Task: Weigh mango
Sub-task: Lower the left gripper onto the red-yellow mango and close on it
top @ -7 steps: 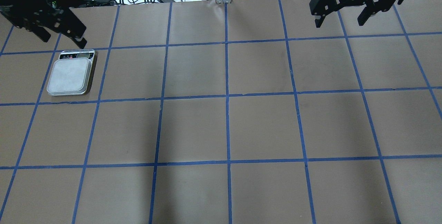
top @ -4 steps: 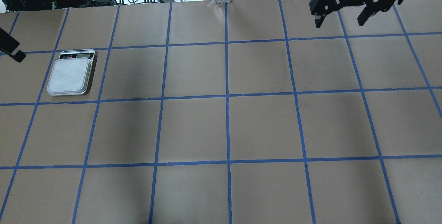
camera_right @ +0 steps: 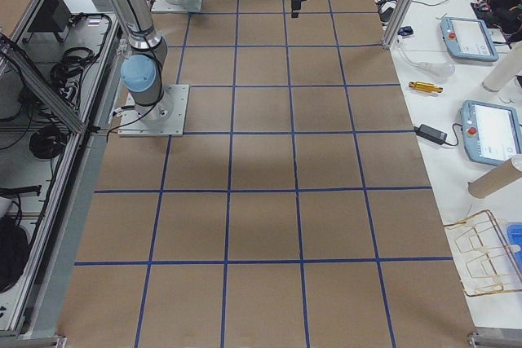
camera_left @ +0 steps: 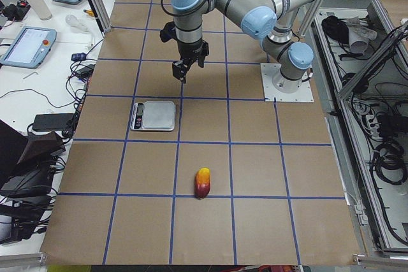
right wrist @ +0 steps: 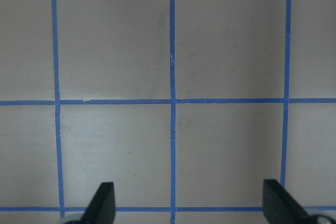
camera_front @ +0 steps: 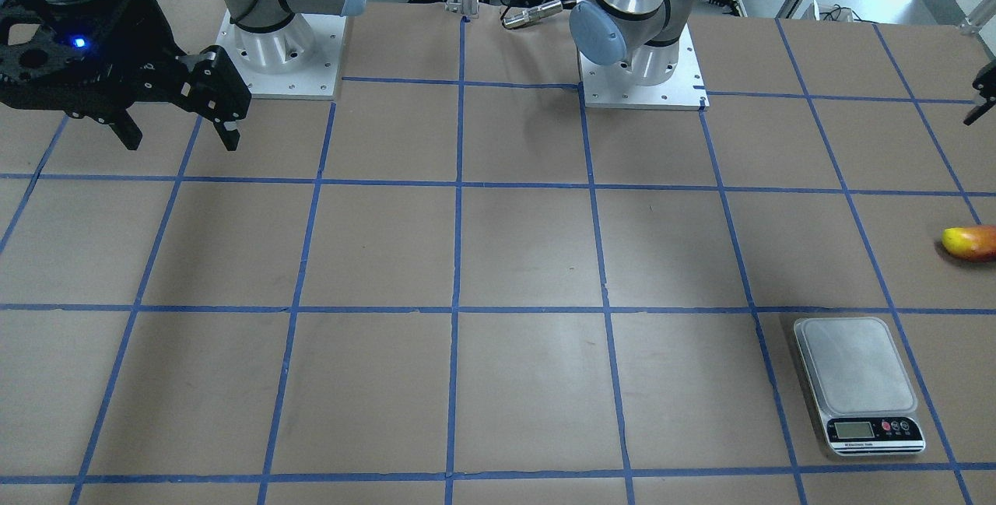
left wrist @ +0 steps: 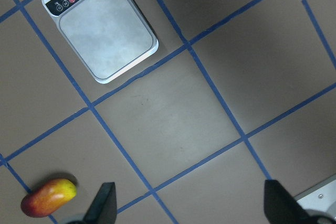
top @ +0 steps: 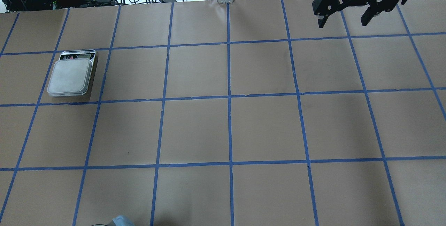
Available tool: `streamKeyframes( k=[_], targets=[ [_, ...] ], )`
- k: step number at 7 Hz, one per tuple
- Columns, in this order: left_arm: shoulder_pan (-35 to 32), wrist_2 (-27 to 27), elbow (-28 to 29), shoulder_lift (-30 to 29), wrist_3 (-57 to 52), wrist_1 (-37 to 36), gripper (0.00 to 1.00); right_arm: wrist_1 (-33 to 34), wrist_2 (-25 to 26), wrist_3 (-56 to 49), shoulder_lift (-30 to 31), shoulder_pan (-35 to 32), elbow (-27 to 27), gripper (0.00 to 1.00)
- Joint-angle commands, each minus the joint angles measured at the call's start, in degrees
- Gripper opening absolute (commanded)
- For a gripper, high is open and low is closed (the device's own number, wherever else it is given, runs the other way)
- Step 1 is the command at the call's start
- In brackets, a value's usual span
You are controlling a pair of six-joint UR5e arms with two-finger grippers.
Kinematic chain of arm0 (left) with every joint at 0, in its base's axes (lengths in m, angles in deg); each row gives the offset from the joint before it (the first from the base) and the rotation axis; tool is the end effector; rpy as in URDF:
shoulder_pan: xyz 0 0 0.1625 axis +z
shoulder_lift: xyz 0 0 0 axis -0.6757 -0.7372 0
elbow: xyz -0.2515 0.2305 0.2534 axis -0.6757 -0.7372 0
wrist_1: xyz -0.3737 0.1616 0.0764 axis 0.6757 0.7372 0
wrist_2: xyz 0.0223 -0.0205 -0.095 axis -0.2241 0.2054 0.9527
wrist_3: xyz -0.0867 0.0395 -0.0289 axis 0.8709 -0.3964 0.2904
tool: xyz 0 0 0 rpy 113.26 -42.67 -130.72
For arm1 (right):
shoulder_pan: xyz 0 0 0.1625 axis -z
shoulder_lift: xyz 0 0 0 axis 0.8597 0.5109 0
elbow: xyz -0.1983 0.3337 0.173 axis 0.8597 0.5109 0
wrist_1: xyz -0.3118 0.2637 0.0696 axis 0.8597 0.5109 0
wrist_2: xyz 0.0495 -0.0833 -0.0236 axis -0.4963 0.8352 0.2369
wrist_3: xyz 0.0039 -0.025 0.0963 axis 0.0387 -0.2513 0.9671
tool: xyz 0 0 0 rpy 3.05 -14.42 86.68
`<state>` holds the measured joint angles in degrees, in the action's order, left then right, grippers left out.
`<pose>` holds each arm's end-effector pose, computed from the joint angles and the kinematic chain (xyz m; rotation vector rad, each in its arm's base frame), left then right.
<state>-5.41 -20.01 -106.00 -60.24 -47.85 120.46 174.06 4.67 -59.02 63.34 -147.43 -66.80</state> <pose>0.2691 -0.4898 0.5040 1.1991 2.8637 0.0567 0.1179 -0.5200 0.5414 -0.0055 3.1281 -0.1182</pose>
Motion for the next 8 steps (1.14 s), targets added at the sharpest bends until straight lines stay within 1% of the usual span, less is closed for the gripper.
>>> streamKeyframes(
  k=[1,3,4,5,6,7,8],
  targets=[
    [6.67,0.05,-1.19,-6.3,-19.25,-9.48,1.0,0.0,0.0,0.0,0.0,-0.01,0.0,1.0],
    [10.99,0.31,-1.37,-11.58,-29.29,-13.62,1.0,0.0,0.0,0.0,0.0,-0.01,0.0,1.0],
    [13.27,0.84,-1.37,-14.74,-33.18,-17.04,1.0,0.0,0.0,0.0,0.0,-0.01,0.0,1.0],
    [14.77,0.84,-1.19,-17.91,-38.27,-18.38,1.0,0.0,0.0,0.0,0.0,0.08,0.0,1.0],
    [15.57,0.76,-1.71,-20.46,-44.23,-24.05,1.0,0.0,0.0,0.0,0.0,-0.01,0.0,1.0],
    [16.88,0.84,-2.68,-22.84,-48.82,-27.06,1.0,0.0,0.0,0.0,0.09,-0.01,0.0,1.0],
    [18.63,1.36,-2.95,-25.04,-49.39,-27.7,1.0,0.0,0.0,0.0,0.09,-0.01,0.0,1.0]
  ],
)
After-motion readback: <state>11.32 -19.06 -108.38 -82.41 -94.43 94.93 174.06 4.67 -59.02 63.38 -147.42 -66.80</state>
